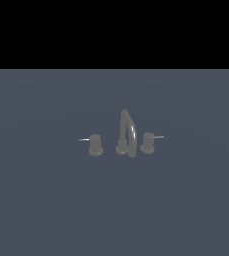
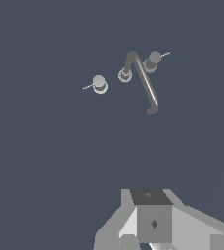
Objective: Turn on the faucet by rotating a designated handle.
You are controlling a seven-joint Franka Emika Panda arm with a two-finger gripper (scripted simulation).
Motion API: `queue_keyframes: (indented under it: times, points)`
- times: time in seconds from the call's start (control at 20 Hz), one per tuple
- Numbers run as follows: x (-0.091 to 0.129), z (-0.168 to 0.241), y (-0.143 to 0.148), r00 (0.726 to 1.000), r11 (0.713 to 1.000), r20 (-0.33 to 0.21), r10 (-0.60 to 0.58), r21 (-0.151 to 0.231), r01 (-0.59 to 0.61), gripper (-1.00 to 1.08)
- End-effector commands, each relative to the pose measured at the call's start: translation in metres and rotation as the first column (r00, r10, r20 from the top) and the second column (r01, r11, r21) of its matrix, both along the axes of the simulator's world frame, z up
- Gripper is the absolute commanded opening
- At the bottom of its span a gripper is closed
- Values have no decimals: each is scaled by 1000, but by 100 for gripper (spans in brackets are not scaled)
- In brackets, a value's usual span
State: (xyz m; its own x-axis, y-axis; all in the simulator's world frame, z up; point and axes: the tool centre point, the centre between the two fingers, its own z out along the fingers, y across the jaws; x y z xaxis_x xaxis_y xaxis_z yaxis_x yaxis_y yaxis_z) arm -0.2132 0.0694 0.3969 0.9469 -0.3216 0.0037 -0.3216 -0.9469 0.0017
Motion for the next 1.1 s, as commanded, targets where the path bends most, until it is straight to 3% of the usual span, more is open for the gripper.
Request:
queue_keyframes:
  times: [0.0,0.5,1.05]
  points:
    - [8,-17,8,998,998,0,-58,1,58,-100]
    - [46,-81,34,961,961,-1,-277,5,277,-100]
    - [91,-145,51,875,875,-4,-484,10,484,-100]
